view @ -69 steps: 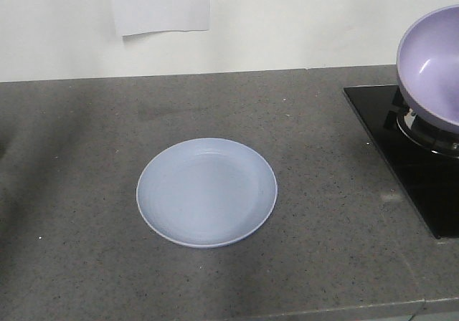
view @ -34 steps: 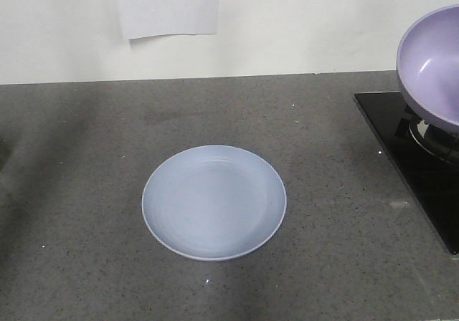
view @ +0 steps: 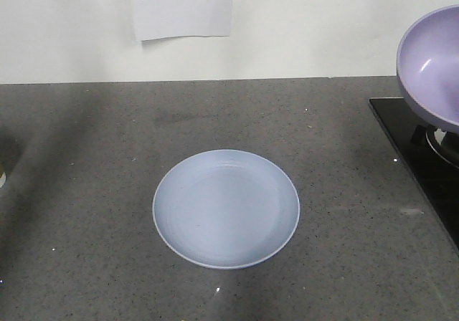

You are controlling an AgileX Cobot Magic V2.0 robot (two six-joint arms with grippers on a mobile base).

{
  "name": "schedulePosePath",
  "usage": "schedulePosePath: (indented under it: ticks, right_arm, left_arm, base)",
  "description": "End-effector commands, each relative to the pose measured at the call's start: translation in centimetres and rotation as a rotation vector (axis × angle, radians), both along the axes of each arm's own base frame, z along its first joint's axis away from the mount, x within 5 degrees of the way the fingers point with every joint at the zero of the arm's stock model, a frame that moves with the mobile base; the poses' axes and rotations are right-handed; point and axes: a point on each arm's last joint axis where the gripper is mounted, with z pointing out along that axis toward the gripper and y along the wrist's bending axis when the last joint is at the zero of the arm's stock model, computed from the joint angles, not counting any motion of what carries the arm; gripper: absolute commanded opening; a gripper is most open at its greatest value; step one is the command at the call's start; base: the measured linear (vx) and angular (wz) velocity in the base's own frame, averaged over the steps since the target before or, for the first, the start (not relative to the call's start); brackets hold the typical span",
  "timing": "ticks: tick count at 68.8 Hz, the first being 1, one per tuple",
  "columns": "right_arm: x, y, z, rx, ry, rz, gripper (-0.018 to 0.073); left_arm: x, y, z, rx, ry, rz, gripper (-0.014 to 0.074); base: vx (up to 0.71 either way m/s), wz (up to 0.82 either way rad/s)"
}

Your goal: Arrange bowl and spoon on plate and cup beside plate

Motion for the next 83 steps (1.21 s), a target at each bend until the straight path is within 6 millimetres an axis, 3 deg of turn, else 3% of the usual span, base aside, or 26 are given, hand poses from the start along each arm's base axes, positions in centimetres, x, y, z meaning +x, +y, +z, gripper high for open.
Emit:
schedulePosePath:
  ticks: [1,83]
  right_arm:
    - [-0.26,-0.08,1.57,-0.018,-0.107,0.006,-0.0006]
    - [-0.26,-0.08,1.57,-0.018,-0.107,0.006,-0.0006]
  left_arm:
    - [-0.63,-0.11,1.61,-0.011,-0.103,-0.008,-0.0006]
    - [-0.63,-0.11,1.61,-0.011,-0.103,-0.008,-0.0006]
  base:
    - [0.02,0.08]
    - [0.02,0.07]
